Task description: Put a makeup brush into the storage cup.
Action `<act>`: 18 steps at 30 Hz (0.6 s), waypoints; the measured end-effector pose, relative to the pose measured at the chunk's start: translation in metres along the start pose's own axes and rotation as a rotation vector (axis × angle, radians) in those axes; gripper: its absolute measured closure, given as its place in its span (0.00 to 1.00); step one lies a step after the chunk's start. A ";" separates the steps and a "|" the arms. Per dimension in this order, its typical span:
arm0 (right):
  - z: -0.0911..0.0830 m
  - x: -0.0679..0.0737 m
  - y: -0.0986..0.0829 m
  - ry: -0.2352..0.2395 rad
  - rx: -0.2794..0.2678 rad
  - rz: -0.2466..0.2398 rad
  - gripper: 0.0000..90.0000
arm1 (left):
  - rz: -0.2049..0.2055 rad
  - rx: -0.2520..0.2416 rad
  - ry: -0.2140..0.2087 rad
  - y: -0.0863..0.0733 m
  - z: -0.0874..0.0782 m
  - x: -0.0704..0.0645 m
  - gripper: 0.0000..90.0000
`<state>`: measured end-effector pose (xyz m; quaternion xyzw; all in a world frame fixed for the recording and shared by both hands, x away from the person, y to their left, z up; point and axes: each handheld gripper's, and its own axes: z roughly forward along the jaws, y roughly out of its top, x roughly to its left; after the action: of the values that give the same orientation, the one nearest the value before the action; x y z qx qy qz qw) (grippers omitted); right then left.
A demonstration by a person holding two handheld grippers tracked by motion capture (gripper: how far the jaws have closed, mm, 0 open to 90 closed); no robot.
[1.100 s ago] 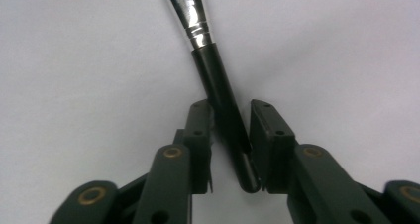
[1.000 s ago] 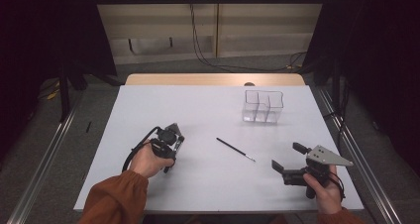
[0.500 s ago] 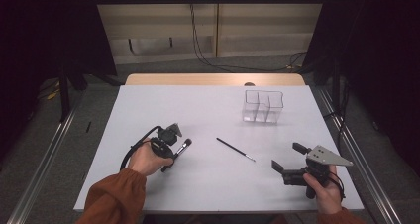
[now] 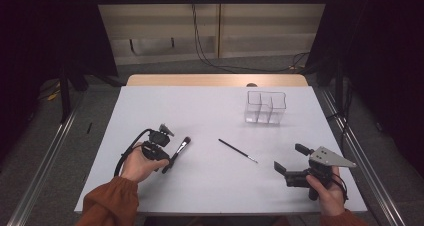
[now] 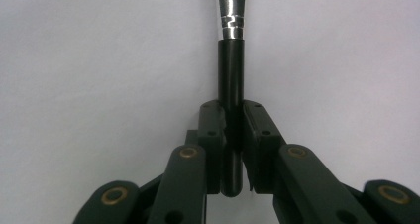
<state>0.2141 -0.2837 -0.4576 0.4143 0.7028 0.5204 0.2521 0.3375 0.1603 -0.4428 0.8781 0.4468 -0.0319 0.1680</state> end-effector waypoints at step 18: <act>0.001 0.000 0.000 0.002 0.003 0.003 0.00 | 0.052 -0.296 -0.102 -0.026 -0.019 0.006 0.89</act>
<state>0.2147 -0.2829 -0.4578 0.4152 0.7034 0.5200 0.2500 0.3183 0.1849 -0.4335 0.8524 0.4145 -0.0060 0.3187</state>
